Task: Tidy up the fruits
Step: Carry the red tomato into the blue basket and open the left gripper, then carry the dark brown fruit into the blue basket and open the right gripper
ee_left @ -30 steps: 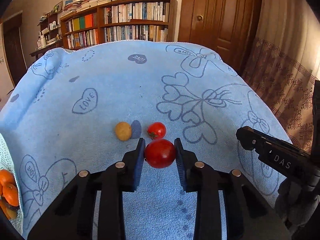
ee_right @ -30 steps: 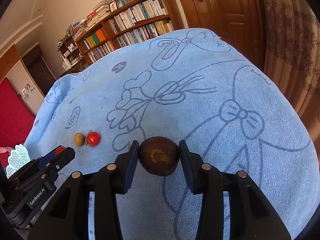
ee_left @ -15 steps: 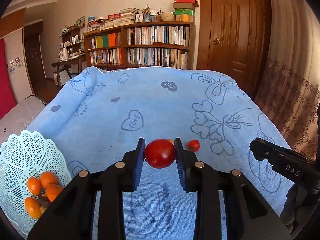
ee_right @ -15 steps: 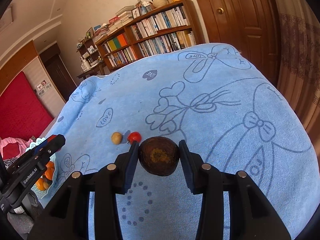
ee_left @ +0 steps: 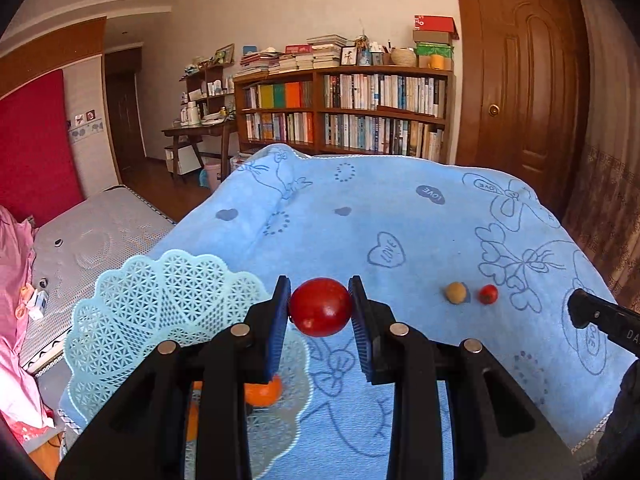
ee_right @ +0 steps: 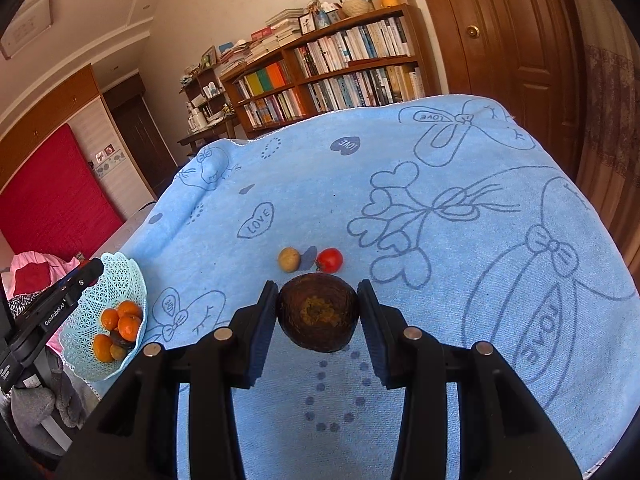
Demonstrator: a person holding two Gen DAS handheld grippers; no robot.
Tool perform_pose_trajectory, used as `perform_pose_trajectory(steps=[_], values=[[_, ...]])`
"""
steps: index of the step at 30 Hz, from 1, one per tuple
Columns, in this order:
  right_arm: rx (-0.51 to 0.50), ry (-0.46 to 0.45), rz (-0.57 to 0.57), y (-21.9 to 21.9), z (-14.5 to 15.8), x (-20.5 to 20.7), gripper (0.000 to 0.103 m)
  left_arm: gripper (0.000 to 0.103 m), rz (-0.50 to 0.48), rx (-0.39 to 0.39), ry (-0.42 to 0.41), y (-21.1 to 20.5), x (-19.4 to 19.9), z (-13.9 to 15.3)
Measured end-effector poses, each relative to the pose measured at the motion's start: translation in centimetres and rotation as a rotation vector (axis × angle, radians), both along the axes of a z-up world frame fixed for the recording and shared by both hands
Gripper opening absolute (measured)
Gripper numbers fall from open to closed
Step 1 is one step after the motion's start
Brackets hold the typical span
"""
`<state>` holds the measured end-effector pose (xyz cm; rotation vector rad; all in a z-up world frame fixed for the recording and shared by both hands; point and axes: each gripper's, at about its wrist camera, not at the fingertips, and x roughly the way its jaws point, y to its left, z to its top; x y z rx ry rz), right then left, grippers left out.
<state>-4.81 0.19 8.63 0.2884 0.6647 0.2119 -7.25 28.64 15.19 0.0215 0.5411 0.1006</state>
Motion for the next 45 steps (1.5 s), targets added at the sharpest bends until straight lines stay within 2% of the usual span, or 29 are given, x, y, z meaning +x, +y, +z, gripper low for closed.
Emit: perform_pose_trajectory(steps=[8, 15, 26, 28, 30, 32, 41, 43, 44, 45], values=[[0.0, -0.004, 0.033, 2.1, 0.3, -0.7, 0.041, 0.031, 0.139, -0.006, 0.003, 6.2, -1.1, 0.0], [0.018, -0.016, 0.06, 3.5, 0.8, -1.2, 0.041, 0.031, 0.155, 0.044, 0.011, 7.4, -1.8, -0.5], [0.028, -0.01, 0.089, 5.3, 0.8, -1.0, 0.041, 0.033, 0.176, 0.03, 0.027, 9.2, -2.3, -1.0], [0.024, -0.01, 0.098, 5.7, 0.8, -1.0, 0.041, 0.045, 0.184, 0.026, 0.026, 9.5, -2.3, -0.9], [0.023, -0.01, 0.102, 5.9, 0.8, -1.1, 0.041, 0.072, 0.207, 0.028, 0.01, 9.8, -2.6, -0.6], [0.023, -0.007, 0.103, 6.1, 0.7, -1.1, 0.041, 0.081, 0.232, 0.027, -0.013, 10.2, -3.0, -0.3], [0.01, -0.013, 0.129, 7.1, 0.9, -1.3, 0.041, 0.083, 0.24, -0.013, -0.038, 11.2, -3.9, 0.7], [0.008, -0.014, 0.139, 7.5, 1.1, -1.0, 0.041, 0.089, 0.235, -0.032, -0.039, 11.3, -4.0, 0.7], [0.007, -0.014, 0.145, 7.8, 1.3, -0.8, 0.041, 0.096, 0.239, -0.038, -0.044, 11.4, -4.1, 0.8], [0.009, -0.013, 0.153, 8.1, 1.4, -0.6, 0.041, 0.097, 0.248, -0.04, -0.05, 11.5, -4.2, 0.8]])
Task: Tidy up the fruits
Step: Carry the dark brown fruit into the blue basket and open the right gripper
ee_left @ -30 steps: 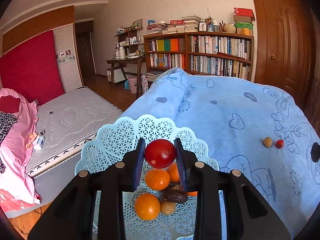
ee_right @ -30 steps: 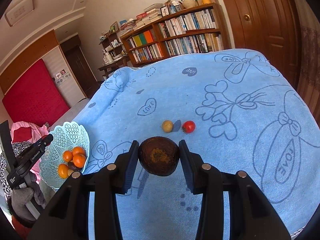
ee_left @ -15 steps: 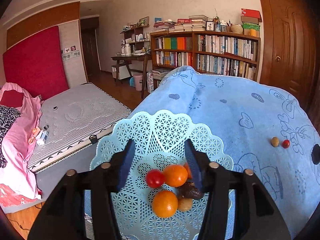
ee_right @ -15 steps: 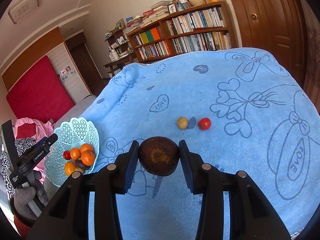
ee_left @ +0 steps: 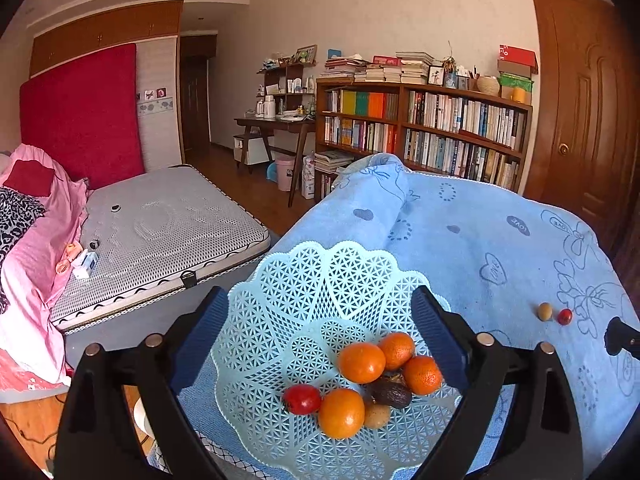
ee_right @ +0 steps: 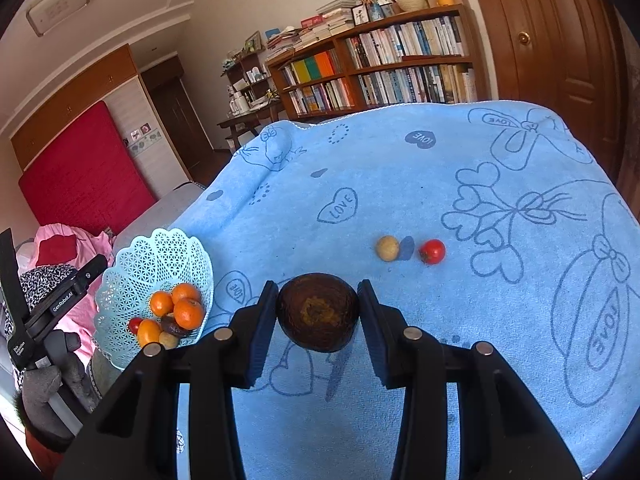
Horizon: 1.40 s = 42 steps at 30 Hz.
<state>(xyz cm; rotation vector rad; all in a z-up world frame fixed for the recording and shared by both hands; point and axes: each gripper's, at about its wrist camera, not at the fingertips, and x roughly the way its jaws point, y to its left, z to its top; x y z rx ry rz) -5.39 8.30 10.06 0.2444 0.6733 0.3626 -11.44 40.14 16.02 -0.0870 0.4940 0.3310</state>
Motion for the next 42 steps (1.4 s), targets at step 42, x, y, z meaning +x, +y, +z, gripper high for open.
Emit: perform_pose_trajectory(steps=[42], values=[[-0.256, 0.108, 0.077, 3.8, -6.1, -2.1, 0.047, 0.098, 0.012, -0.079, -0.066, 3.4, -3.6, 0.3]])
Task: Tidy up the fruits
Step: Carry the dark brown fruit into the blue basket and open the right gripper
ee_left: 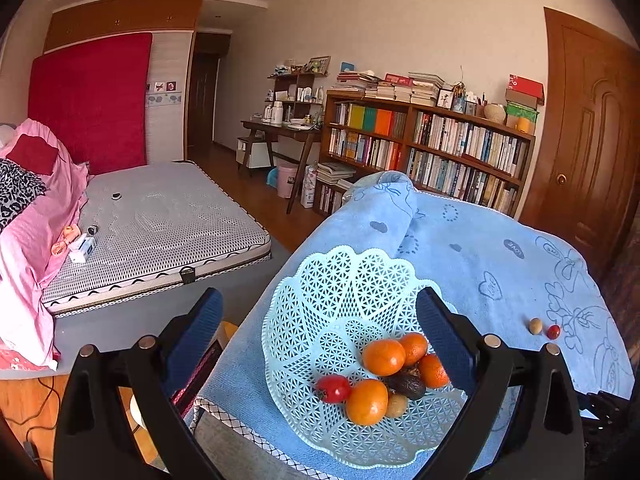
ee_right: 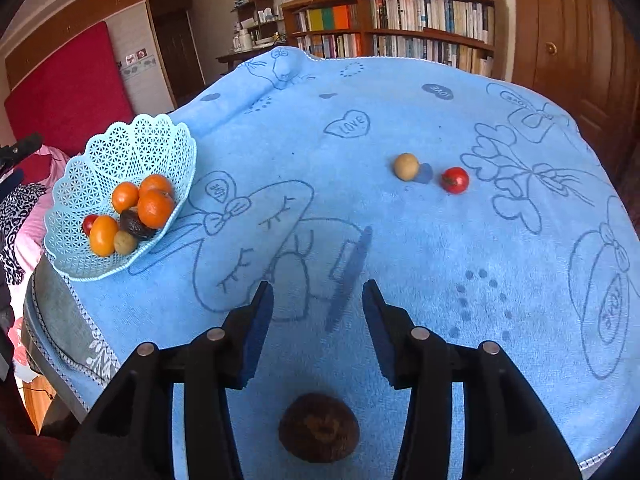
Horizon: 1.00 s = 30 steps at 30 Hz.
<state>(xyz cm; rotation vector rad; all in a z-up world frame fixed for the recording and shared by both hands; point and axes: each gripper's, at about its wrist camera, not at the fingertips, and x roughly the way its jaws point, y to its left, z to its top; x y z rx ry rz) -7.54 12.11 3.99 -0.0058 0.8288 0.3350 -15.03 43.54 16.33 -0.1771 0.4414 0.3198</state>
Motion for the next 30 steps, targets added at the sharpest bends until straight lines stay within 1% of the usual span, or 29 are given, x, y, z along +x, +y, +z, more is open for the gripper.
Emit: perform_pose_trajectory(steps=[5, 6, 7, 8, 10, 15, 17, 18, 19, 22, 25, 30], values=[[-0.033, 0.063, 0.058, -1.7, -0.9, -2.5, 0.047, 0.098, 0.016, -0.023, -0.003, 0.6, -0.2, 0.0], [-0.034, 0.071, 0.057, -2.1, -1.1, -2.9, 0.05, 0.098, 0.016, -0.027, -0.002, 0.6, -0.2, -0.1], [-0.019, 0.076, 0.058, -2.4, -1.2, -3.2, 0.055, 0.098, 0.014, -0.028, -0.001, 0.6, -0.2, -0.1], [-0.002, 0.085, 0.063, -2.6, -1.3, -3.5, 0.056, 0.098, 0.011, -0.026, -0.001, 0.5, -0.2, -0.1], [0.009, 0.095, 0.076, -2.5, -1.4, -3.8, 0.056, 0.098, 0.002, -0.019, 0.0, 0.2, -0.2, -0.1], [-0.011, 0.135, 0.124, -0.9, -2.4, -4.1, 0.056, 0.098, -0.015, -0.005, -0.008, -0.4, -0.4, 0.1], [-0.031, 0.123, 0.123, -0.6, -2.3, -4.2, 0.05, 0.098, -0.012, -0.012, -0.007, -0.3, -0.3, 0.1], [-0.032, 0.119, 0.119, -0.7, -2.2, -4.2, 0.044, 0.098, -0.011, -0.015, -0.003, -0.2, -0.2, 0.0], [-0.03, 0.117, 0.114, -0.7, -2.1, -4.0, 0.041, 0.098, -0.01, -0.016, 0.001, -0.2, -0.1, -0.1], [-0.022, 0.124, 0.117, -0.4, -1.9, -3.5, 0.041, 0.098, -0.01, -0.018, 0.009, 0.0, 0.0, -0.4], [-0.01, 0.109, 0.136, 0.7, -1.0, -2.9, 0.041, 0.098, -0.003, -0.022, 0.007, 0.3, 0.1, -0.5], [0.036, 0.056, 0.22, 4.8, 1.6, -1.7, 0.041, 0.098, 0.018, -0.041, 0.004, 1.3, 0.0, -0.8]])
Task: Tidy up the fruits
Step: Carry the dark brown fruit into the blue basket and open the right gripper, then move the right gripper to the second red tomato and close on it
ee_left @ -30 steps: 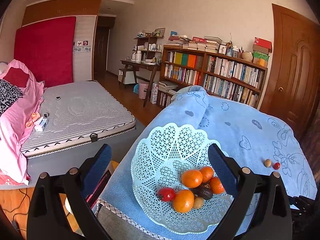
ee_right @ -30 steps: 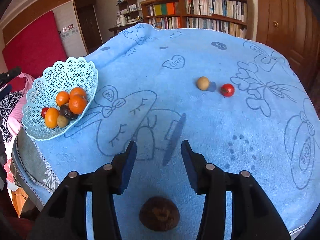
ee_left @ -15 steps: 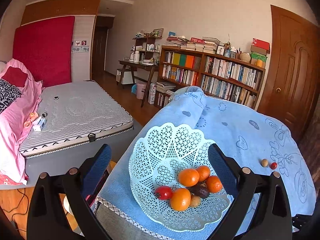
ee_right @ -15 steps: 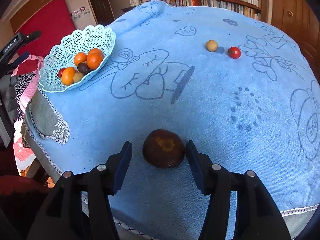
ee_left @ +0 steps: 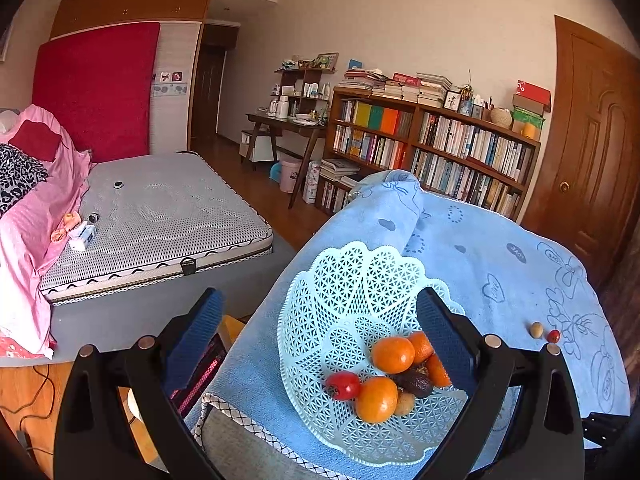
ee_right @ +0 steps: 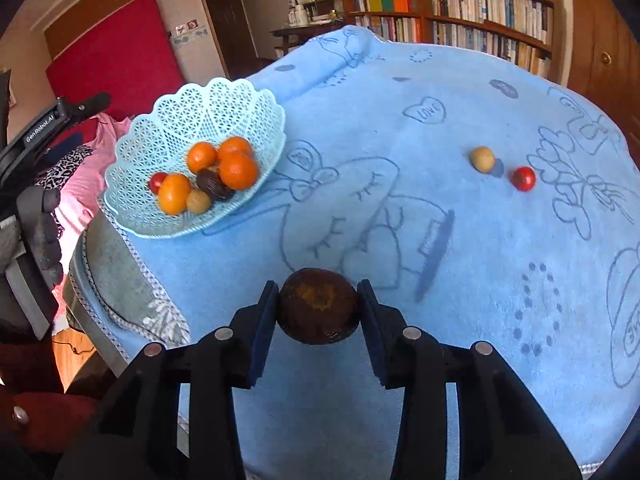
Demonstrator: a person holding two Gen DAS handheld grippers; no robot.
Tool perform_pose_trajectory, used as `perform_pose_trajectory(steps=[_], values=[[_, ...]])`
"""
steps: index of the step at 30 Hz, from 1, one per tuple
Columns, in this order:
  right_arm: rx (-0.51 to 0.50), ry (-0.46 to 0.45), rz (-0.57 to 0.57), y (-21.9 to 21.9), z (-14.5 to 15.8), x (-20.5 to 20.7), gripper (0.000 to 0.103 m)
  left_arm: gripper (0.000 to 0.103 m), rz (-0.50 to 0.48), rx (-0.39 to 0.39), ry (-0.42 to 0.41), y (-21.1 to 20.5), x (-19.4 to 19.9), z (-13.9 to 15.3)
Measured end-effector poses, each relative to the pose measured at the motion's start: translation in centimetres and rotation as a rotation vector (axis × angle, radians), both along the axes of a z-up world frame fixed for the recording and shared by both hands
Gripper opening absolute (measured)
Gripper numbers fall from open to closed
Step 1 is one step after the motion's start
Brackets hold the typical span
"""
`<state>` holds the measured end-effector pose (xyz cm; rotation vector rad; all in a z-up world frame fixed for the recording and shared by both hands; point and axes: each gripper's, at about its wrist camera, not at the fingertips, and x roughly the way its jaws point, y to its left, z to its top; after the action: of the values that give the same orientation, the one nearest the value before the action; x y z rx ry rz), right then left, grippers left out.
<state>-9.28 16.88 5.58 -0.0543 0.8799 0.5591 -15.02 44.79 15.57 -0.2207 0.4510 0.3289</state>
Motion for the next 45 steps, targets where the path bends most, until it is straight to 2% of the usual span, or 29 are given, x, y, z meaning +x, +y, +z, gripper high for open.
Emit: perform_pose_trajectory(steps=[9, 14, 18, 28, 45], values=[[0.042, -0.018, 0.174, 9.5, 1.9, 1.9, 0.041, 0.098, 0.01, -0.015, -0.01, 0.9, -0.5, 0.0], [0.059, 0.024, 0.22, 12.9, 1.3, 2.9, 0.041, 0.099, 0.017, -0.025, -0.005, 1.3, -0.5, -0.3], [0.085, 0.04, 0.23, 13.9, 1.0, 3.3, 0.041, 0.098, 0.019, -0.028, 0.0, 1.4, -0.4, -0.4], [0.131, 0.024, 0.123, 9.5, 1.1, 3.8, 0.041, 0.098, 0.006, -0.013, 0.006, 0.7, -0.4, -0.4], [0.18, 0.013, -0.163, -0.2, 0.8, 6.8, 0.042, 0.098, -0.053, 0.041, 0.022, -2.0, 0.1, -0.3]])
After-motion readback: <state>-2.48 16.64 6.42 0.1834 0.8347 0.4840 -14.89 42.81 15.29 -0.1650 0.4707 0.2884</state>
